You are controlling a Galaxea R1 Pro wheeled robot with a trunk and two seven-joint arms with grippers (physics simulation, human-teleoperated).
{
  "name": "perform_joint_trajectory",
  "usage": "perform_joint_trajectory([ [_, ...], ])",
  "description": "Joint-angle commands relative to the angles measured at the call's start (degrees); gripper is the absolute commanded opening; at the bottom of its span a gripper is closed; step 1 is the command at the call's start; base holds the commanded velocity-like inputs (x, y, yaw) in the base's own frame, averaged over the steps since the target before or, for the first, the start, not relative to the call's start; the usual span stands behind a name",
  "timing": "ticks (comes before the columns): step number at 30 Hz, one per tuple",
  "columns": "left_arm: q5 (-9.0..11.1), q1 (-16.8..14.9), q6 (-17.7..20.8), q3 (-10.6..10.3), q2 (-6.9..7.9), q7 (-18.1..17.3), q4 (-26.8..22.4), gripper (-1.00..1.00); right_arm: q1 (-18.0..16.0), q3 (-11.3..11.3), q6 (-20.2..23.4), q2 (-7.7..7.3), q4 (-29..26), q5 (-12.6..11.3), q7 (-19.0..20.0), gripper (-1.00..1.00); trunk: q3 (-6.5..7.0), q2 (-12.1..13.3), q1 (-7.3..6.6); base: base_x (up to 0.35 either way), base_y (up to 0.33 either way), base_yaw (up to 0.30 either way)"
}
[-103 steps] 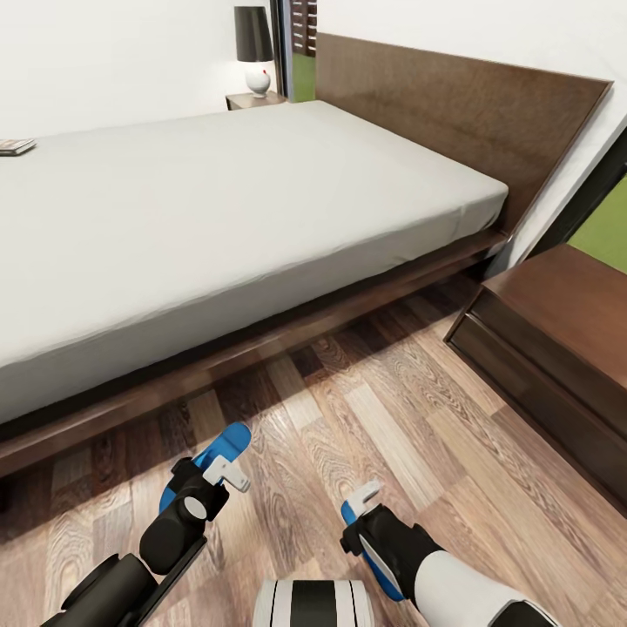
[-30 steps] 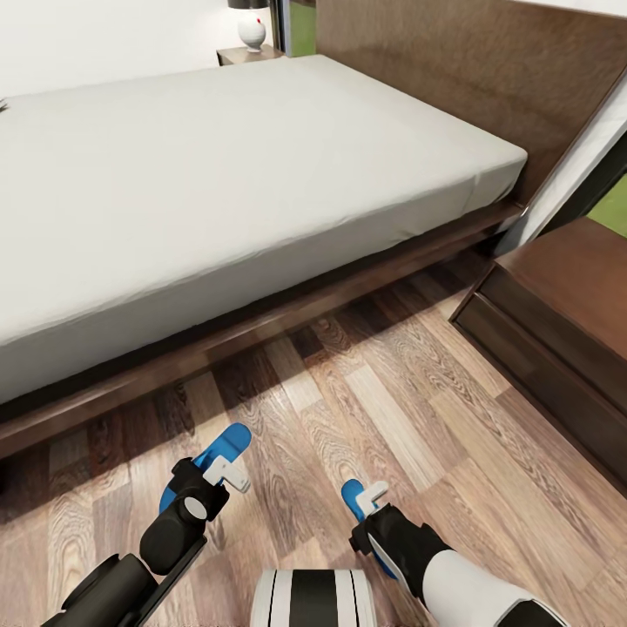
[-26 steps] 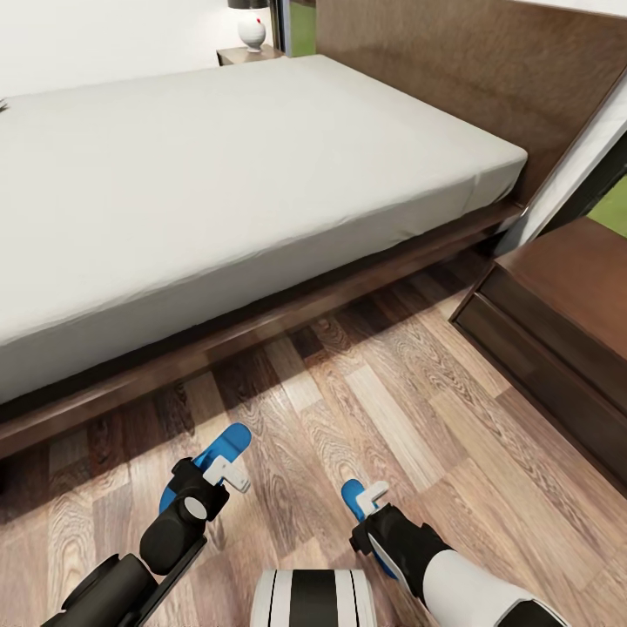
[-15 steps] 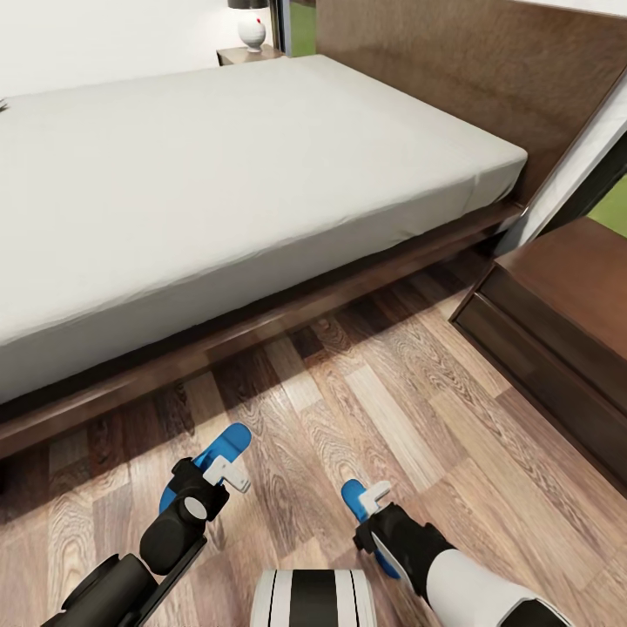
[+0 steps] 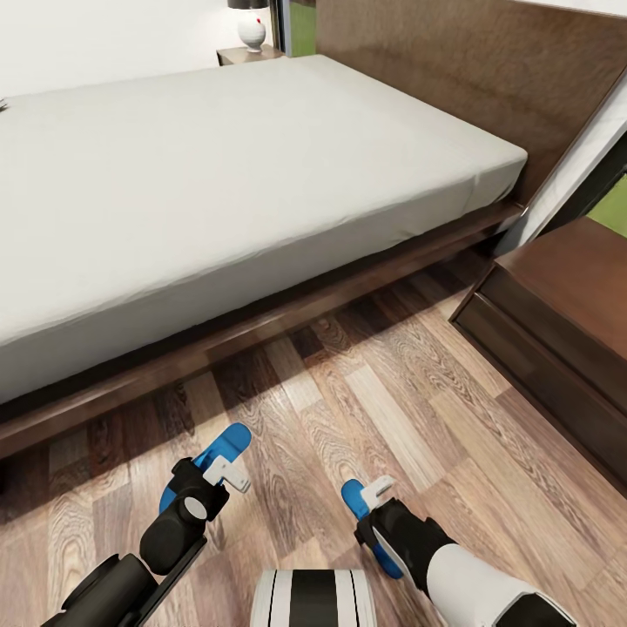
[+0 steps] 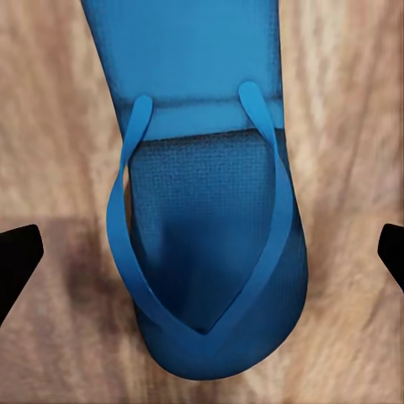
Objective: In the bedroom, move the book from the bed onto either nightstand, and place the two sandals side by side next to the bed.
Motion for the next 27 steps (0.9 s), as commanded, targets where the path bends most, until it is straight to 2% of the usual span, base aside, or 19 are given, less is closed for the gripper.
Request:
perform_joint_trajectory([
  [1,-0.2,-0.1,0.3,-0.2,0.05,0.1,0.0,-1.00,0.0,0.3,0.4,-0.01,-0.1,0.0,-0.2,1.00,-0.04,0.0,-0.01,0.000,0.000,0.000],
  [3,-0.2,-0.1,0.3,-0.2,0.05,0.1,0.0,-1.00,-0.1,0.3,0.4,0.08,-0.1,0.0,-0.2,1.00,-0.04,0.0,-0.01,0.000,0.000,0.000],
  [9,-0.2,-0.1,0.3,-0.2,0.05,0.1,0.0,-1.00,-0.1,0.3,0.4,0.17,-0.1,0.0,-0.2,1.00,-1.36,-0.1,0.15,0.000,0.000,0.000],
  [22,-0.2,-0.1,0.3,-0.2,0.05,0.1,0.0,-1.00,-0.1,0.2,0.3,0.25,-0.2,-0.1,-0.4,1.00,-1.36,-0.1,0.15,0.000,0.000,0.000],
  [27,-0.2,-0.1,0.3,-0.2,0.05,0.1,0.0,-1.00,-0.2,0.3,0.3,0.21,-0.1,-0.1,-0.4,1.00,-2.47,-0.2,0.27,0.000,0.000,0.000],
])
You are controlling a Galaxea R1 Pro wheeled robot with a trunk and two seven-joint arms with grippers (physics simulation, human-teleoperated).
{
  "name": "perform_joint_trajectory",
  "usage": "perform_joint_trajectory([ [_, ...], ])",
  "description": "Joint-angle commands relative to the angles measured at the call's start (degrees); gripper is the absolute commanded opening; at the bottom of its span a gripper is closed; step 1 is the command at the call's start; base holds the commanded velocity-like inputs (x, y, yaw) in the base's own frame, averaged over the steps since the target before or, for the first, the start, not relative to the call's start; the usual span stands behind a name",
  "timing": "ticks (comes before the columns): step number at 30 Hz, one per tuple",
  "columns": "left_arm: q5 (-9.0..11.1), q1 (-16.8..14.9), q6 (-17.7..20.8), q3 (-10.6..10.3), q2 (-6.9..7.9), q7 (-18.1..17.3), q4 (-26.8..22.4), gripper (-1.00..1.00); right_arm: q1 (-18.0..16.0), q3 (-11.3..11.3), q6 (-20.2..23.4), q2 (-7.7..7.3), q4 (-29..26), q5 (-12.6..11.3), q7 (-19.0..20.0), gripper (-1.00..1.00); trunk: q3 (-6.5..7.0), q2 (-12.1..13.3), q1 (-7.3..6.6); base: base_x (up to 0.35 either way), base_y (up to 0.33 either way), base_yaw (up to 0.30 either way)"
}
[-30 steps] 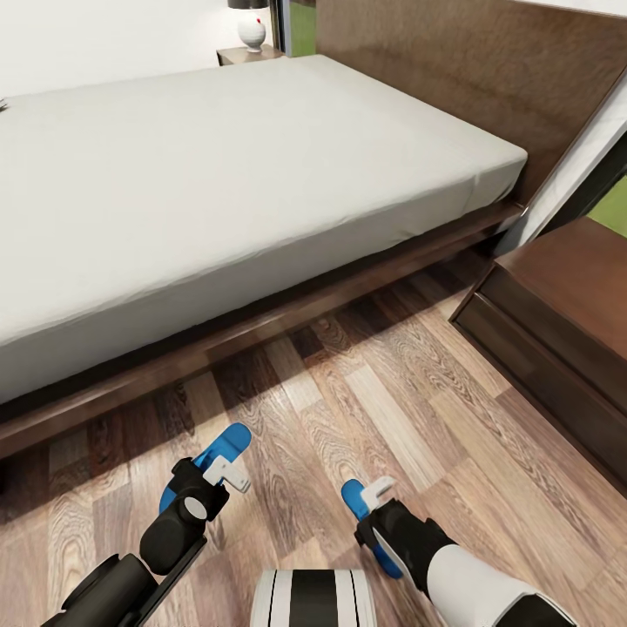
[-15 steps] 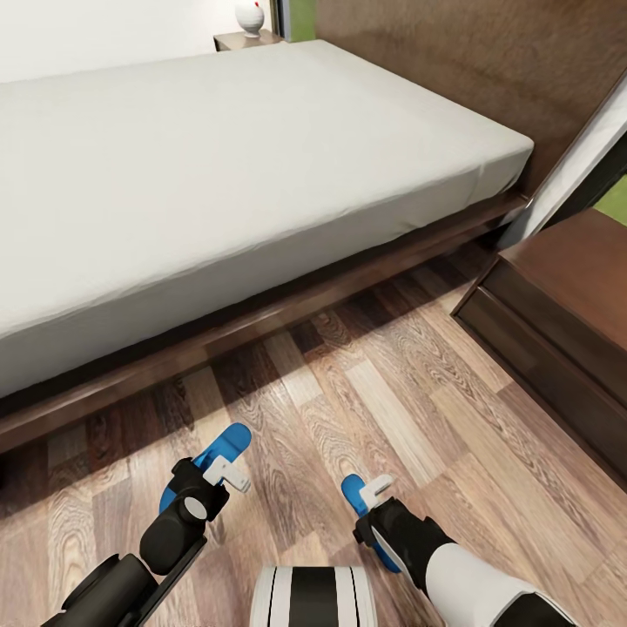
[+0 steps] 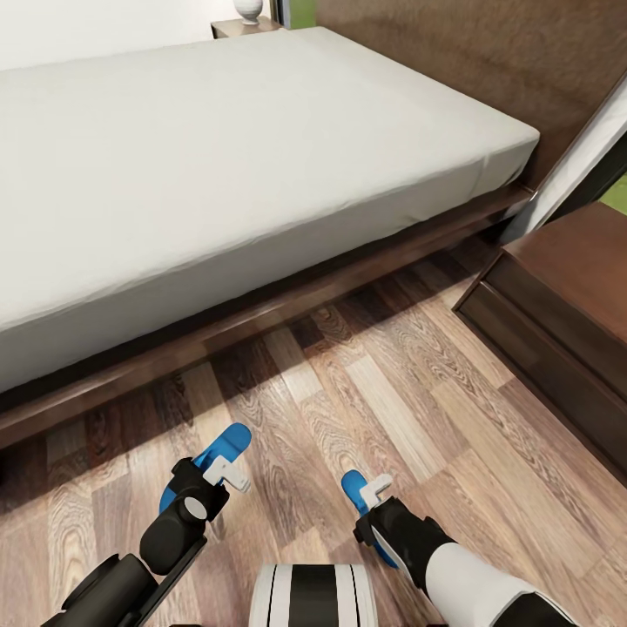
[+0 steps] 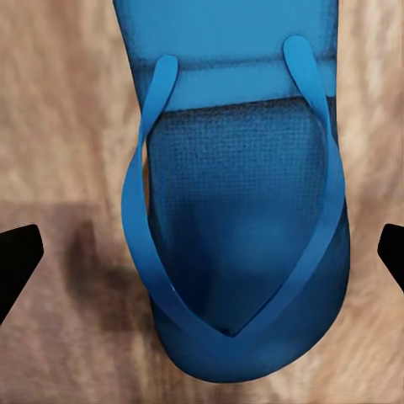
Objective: In the bedroom, move the book from the bed onto either nightstand, and place the two sandals side by side next to the bed.
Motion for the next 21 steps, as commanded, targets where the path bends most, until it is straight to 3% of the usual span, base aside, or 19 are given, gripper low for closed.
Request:
perform_joint_trajectory([
  [1,-0.3,-0.1,0.3,-0.2,0.05,0.1,0.0,-1.00,0.0,0.3,0.4,-0.05,-0.1,0.0,-0.2,1.00,-0.04,0.0,-0.01,0.000,0.000,0.000],
  [18,-0.3,-0.1,0.3,-0.2,0.05,0.1,0.0,-1.00,-0.2,0.2,0.2,-0.33,0.0,-0.1,-0.3,1.00,-0.04,0.0,-0.01,0.000,0.000,0.000],
  [21,-0.3,-0.1,0.3,-0.2,0.05,0.1,0.0,-1.00,-0.3,0.2,0.2,-0.35,0.0,-0.1,-0.4,1.00,-0.71,-0.1,0.06,0.000,0.000,0.000],
])
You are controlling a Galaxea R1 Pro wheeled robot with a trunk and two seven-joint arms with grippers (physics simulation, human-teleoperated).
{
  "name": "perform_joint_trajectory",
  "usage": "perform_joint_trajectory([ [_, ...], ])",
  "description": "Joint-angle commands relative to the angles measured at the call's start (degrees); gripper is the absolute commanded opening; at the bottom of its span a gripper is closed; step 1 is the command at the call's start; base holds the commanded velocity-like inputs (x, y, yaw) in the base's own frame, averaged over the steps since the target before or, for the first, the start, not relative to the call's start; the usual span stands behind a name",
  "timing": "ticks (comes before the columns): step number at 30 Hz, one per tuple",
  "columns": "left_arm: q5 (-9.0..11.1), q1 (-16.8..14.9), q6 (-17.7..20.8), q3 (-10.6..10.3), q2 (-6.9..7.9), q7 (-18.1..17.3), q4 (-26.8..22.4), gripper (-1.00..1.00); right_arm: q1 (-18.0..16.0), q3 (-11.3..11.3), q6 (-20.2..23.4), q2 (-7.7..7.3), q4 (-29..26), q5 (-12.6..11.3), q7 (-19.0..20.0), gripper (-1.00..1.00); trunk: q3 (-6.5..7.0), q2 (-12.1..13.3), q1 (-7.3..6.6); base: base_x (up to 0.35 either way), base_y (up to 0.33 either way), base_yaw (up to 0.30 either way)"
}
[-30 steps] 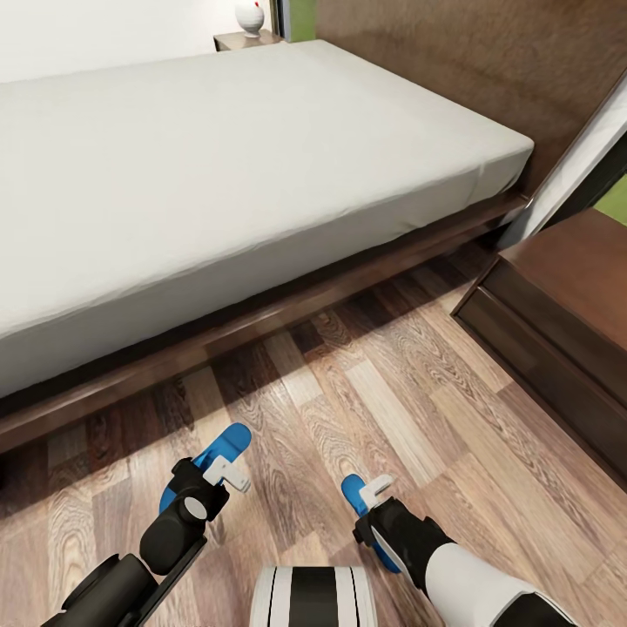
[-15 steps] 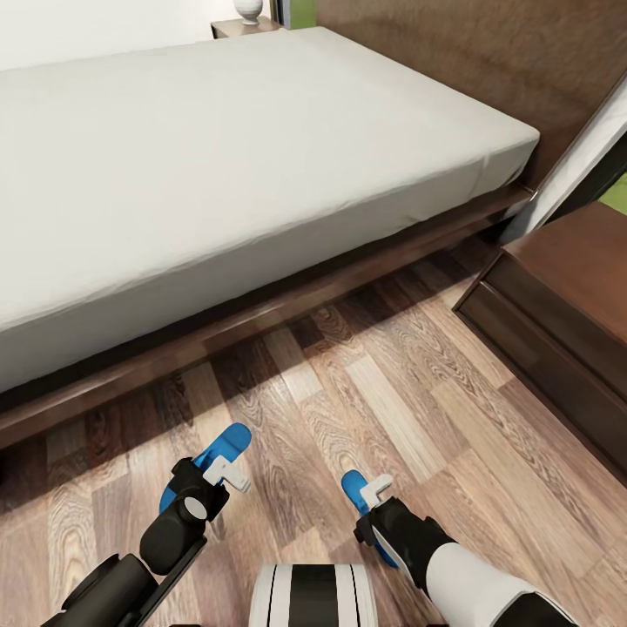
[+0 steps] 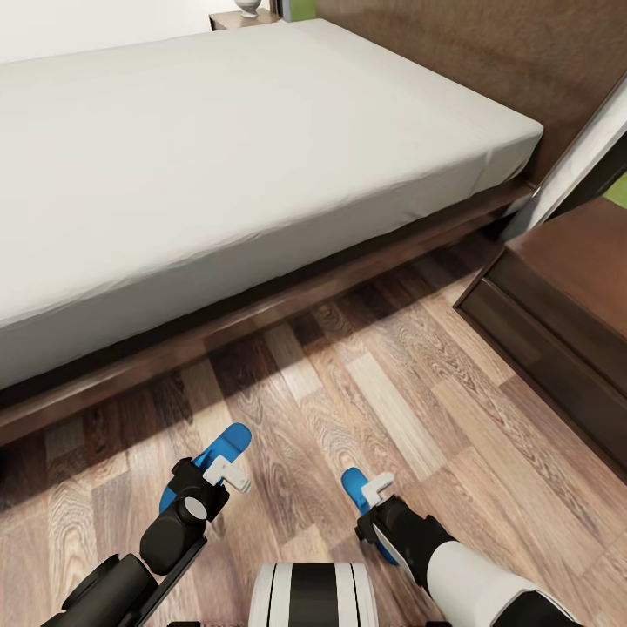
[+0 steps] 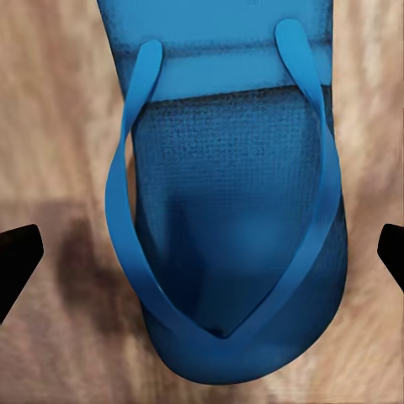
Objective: In the bedroom, move the book from the bed onto either nightstand, and place the two sandals side by side next to the bed.
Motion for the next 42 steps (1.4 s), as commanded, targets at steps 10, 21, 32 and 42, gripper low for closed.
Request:
perform_joint_trajectory([
  [10,-0.3,-0.1,0.3,-0.2,0.05,0.1,0.0,-1.00,-0.3,0.2,0.2,-0.04,-0.1,-0.1,-0.4,1.00,-0.26,0.0,0.01,0.000,0.000,0.000],
  [21,-0.3,-0.1,0.3,-0.2,0.05,0.1,0.0,-1.00,-2.6,-1.1,0.5,-0.12,-0.1,-0.1,-0.5,1.00,-0.26,0.0,0.01,0.000,0.000,0.000],
  [32,-0.3,-0.1,0.3,-0.2,0.05,0.1,0.0,-1.00,-3.3,-1.7,0.7,-0.22,0.8,-0.1,-0.6,1.00,-1.37,-0.1,0.14,0.000,0.000,0.000],
  [42,-0.3,-0.1,0.3,-0.2,0.05,0.2,0.0,-1.00,-3.4,-1.8,0.7,0.14,1.3,-0.1,-0.6,1.00,-1.37,-0.1,0.14,0.000,0.000,0.000],
])
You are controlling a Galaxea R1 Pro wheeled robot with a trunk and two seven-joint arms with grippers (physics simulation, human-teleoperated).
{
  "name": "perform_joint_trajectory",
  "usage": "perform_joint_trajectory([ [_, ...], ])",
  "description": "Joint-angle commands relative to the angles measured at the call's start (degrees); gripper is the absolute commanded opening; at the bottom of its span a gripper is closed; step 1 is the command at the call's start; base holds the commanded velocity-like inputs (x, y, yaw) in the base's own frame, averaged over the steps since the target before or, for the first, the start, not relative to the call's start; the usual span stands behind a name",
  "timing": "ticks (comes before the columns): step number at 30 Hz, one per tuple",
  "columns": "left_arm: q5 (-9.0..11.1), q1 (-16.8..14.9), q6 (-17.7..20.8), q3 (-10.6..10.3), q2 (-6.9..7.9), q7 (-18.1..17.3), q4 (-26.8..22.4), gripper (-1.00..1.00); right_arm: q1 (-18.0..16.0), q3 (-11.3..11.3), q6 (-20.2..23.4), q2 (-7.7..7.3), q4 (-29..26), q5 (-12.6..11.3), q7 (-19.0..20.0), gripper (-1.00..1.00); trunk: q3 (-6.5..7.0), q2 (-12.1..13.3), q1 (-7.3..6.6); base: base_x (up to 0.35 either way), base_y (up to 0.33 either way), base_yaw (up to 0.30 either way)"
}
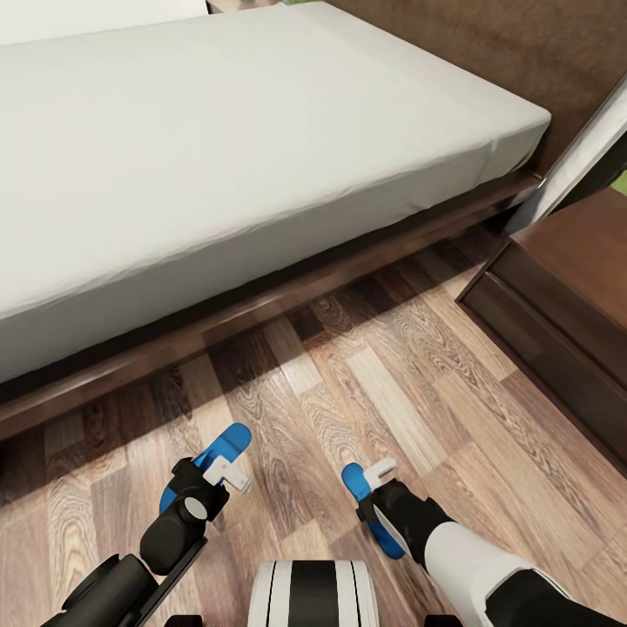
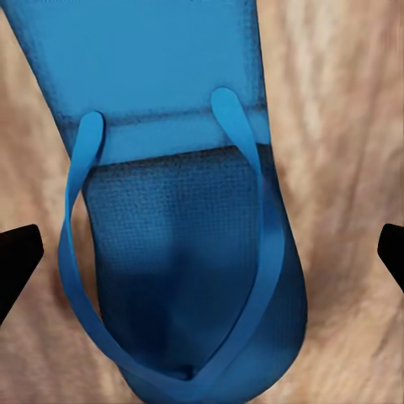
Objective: In the bedroom, move the book from the bed onto either nightstand, and place the two sandals side by side next to the bed.
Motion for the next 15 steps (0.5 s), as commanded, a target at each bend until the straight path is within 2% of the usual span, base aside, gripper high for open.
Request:
perform_joint_trajectory([
  [1,-0.2,-0.1,0.3,-0.2,0.05,0.1,0.0,-1.00,0.0,0.3,0.3,0.04,-0.1,0.0,-0.2,1.00,-0.03,0.0,-0.01,0.000,0.000,0.000],
  [6,-0.2,-0.1,0.3,-0.2,0.05,0.1,0.0,-1.00,0.0,0.3,0.3,0.13,0.0,0.0,-0.2,1.00,-0.03,0.0,-0.01,0.000,0.000,0.000],
  [10,-0.3,-0.1,0.3,-0.2,0.05,0.1,0.0,-1.00,0.0,0.3,0.3,0.20,0.0,-0.1,-0.2,1.00,-0.92,-0.1,0.09,0.000,0.000,0.000],
  [15,-0.2,-0.1,0.3,-0.2,0.05,0.1,0.0,-1.00,0.0,0.3,0.3,0.35,0.0,-0.1,-0.2,1.00,-0.92,-0.1,0.09,0.000,0.000,0.000],
])
